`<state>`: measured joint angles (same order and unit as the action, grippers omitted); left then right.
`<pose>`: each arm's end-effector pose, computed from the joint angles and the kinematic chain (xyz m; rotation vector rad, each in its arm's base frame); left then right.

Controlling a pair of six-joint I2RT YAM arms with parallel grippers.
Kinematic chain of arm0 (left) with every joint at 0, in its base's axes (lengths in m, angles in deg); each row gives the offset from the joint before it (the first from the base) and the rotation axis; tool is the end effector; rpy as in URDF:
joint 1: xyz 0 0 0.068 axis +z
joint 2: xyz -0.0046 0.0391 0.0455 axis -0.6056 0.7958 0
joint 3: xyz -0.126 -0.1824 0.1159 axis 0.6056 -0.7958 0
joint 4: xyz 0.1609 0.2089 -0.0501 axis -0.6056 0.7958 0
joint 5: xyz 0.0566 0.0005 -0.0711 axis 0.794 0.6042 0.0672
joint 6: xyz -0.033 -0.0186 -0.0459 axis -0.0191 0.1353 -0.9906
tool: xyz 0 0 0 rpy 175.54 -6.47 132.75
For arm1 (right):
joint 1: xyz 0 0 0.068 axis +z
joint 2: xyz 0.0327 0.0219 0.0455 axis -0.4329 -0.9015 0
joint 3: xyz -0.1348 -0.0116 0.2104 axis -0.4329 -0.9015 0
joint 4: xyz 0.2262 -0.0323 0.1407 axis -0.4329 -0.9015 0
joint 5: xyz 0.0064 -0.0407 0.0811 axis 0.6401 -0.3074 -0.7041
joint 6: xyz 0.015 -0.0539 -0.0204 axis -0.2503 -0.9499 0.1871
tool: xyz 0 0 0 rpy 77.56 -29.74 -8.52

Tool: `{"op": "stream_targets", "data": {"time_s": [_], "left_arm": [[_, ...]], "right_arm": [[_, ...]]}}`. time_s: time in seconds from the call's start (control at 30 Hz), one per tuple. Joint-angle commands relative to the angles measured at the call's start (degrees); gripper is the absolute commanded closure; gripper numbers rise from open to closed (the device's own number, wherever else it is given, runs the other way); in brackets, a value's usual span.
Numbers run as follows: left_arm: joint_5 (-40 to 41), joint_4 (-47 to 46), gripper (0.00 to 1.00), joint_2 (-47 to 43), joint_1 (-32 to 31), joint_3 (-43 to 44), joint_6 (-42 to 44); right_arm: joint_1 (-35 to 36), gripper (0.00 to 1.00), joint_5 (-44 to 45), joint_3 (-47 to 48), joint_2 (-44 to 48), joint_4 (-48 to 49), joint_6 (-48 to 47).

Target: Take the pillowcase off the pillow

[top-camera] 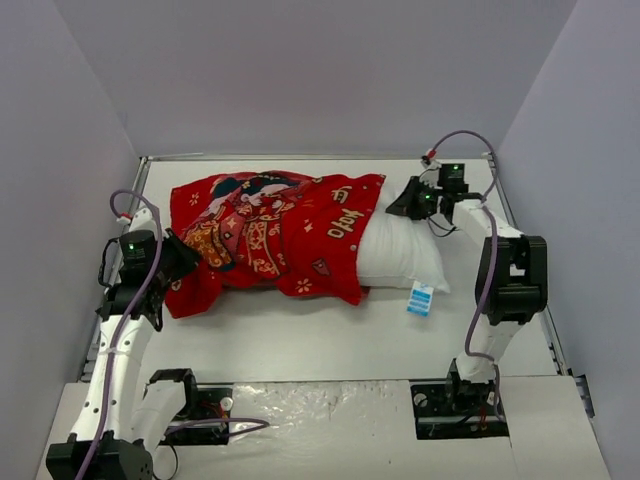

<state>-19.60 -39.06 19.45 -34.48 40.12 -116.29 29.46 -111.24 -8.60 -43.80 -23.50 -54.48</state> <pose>0.2203 0.0011 0.2840 -0.4665 2.0085 -0.5366 0.4172 0.0537 0.2035 -0.0642 2.1244 0.9343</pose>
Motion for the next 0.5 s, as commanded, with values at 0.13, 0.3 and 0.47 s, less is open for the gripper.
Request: {"op": "stream_targets", "data": {"time_s": [0.13, 0.3, 0.47], "left_arm": [[8.4, 4.6, 0.98, -1.6, 5.4, 5.7, 3.3], [11.2, 3.0, 0.98, 1.3, 6.0, 7.4, 4.6], [12.8, 2.7, 0.98, 3.3, 6.0, 10.6, 5.8]], "right_arm": [[-19.9, 1.00, 7.6, 2.4, -0.7, -13.4, -20.1], [-22.6, 1.00, 9.9, 5.6, 0.7, -16.1, -26.8], [-22.4, 1.00, 11.1, 7.5, 2.7, -16.3, -31.3]]}}
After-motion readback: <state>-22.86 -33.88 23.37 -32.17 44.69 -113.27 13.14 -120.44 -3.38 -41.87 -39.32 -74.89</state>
